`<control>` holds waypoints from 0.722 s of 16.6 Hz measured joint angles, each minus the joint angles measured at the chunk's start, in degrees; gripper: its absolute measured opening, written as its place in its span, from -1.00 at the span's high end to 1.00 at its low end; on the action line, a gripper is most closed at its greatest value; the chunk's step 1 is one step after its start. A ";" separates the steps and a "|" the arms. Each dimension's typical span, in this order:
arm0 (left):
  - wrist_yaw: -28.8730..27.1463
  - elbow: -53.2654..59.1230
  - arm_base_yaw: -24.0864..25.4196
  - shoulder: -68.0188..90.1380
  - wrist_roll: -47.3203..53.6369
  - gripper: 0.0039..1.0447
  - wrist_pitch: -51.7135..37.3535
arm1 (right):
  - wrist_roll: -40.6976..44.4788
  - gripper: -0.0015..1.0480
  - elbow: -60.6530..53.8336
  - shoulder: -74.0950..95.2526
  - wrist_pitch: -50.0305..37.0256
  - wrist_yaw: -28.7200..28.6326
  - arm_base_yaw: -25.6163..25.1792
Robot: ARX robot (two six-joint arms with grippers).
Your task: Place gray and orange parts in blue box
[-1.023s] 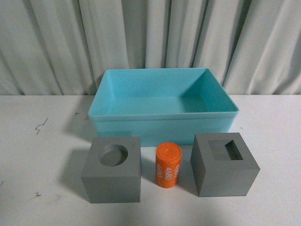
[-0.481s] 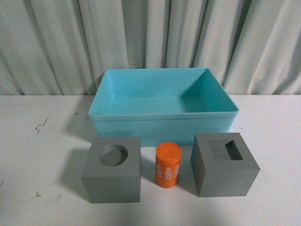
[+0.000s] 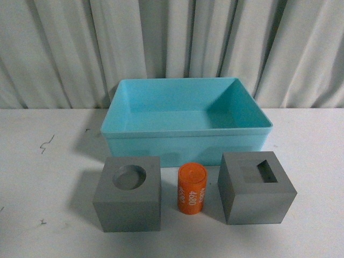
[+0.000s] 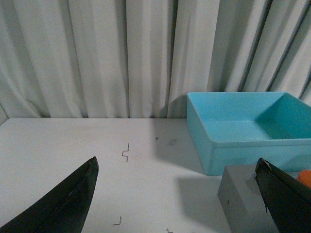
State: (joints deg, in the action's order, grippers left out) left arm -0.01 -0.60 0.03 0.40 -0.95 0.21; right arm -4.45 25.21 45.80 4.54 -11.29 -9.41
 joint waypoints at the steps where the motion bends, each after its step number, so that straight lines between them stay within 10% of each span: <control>1: 0.00 0.00 0.00 0.00 0.00 -0.88 -0.02 | 2.84 -0.87 5.46 8.09 -2.05 -1.05 0.09; 12: 0.00 0.00 0.00 0.00 0.00 -0.88 0.00 | 1.75 -0.87 18.29 50.51 -7.82 3.37 15.13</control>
State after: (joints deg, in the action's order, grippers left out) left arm -0.01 -0.60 0.03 0.40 -0.95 0.21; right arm -2.70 43.51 96.31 -3.29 -7.92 5.72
